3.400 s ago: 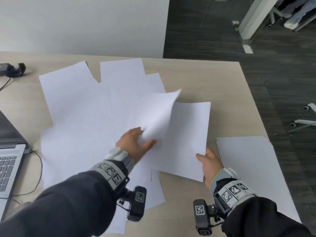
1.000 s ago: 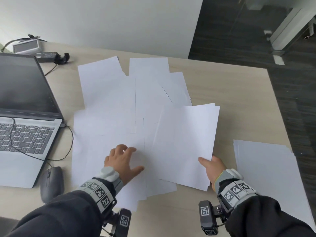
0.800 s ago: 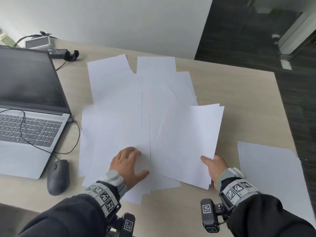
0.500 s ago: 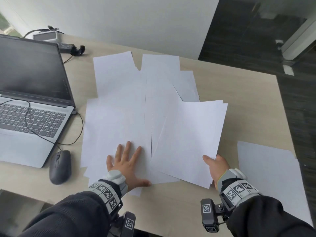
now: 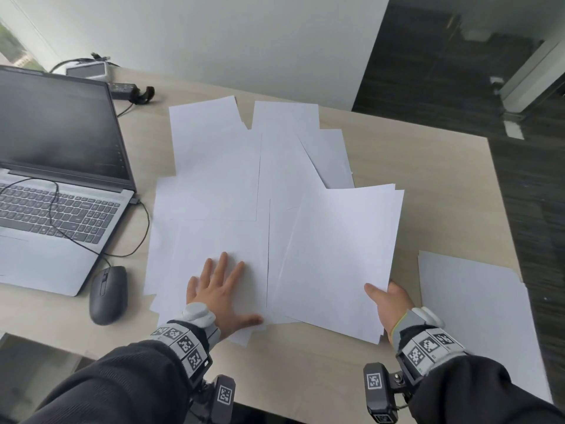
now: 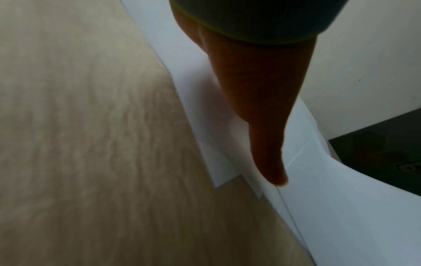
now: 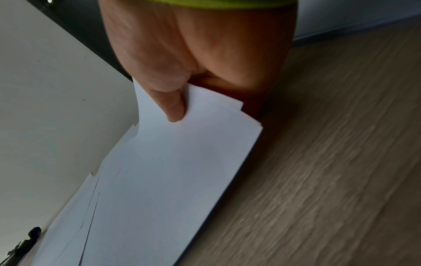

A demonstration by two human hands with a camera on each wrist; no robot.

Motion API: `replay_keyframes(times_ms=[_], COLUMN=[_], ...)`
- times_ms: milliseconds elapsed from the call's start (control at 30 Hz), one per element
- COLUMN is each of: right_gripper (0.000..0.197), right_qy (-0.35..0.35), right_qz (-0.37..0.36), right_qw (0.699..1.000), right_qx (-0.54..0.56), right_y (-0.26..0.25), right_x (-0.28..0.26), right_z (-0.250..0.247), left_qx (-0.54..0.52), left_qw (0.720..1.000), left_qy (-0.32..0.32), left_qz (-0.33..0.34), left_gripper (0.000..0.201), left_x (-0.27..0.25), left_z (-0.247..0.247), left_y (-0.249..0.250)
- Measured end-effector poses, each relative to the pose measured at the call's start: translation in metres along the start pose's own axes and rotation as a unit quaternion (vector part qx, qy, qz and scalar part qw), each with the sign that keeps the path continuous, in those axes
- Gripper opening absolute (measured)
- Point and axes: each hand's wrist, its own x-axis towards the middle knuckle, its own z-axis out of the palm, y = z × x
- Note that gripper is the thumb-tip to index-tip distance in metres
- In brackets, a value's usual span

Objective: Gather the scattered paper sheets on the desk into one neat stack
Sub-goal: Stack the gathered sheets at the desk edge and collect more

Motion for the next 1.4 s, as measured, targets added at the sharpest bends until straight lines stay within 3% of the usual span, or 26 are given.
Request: replay_keyframes(times_ms=[100, 233, 400, 600, 667, 800, 967, 1067, 1400], right_gripper=[0.007, 0.009, 0.009, 0.010, 0.011, 0.012, 0.011, 0.012, 0.009], right_qy=[-0.007, -0.013, -0.019, -0.027, -0.033, -0.034, -0.028, -0.028, -0.038], right_qz=[0.003, 0.001, 0.000, -0.009, -0.010, -0.010, -0.004, 0.000, 0.009], right_qw=[1.000, 1.000, 1.000, 0.999, 0.999, 0.999, 0.999, 0.999, 0.999], right_qx=[0.003, 0.006, 0.011, 0.019, 0.027, 0.029, 0.023, 0.026, 0.017], right_y=[0.000, -0.001, 0.001, 0.002, 0.002, 0.002, 0.007, 0.008, 0.012], right_x=[0.001, 0.000, 0.000, -0.004, -0.007, -0.008, -0.009, -0.009, -0.013], right_z=[0.000, 0.000, 0.000, 0.001, 0.003, 0.004, 0.002, 0.000, 0.000], left_qx=[0.034, 0.035, 0.008, -0.093, -0.106, -0.020, 0.019, -0.009, -0.155], left_qw=[0.999, 0.999, 1.000, 0.993, 0.991, 0.999, 0.999, 0.999, 0.982], left_qy=[-0.019, -0.031, -0.014, 0.067, 0.078, 0.018, -0.018, -0.014, 0.089], left_qz=[-0.027, -0.022, -0.013, -0.022, -0.035, -0.045, -0.043, -0.044, -0.054], left_gripper=[0.135, 0.129, 0.101, 0.070, 0.085, 0.126, 0.133, 0.123, 0.073], left_x=[-0.009, -0.007, -0.006, -0.001, -0.001, -0.009, -0.010, -0.008, 0.001], left_z=[0.009, 0.006, 0.003, -0.008, -0.010, -0.003, 0.009, 0.005, -0.011], left_y=[0.005, 0.005, -0.005, -0.015, -0.016, -0.008, 0.002, 0.000, -0.023])
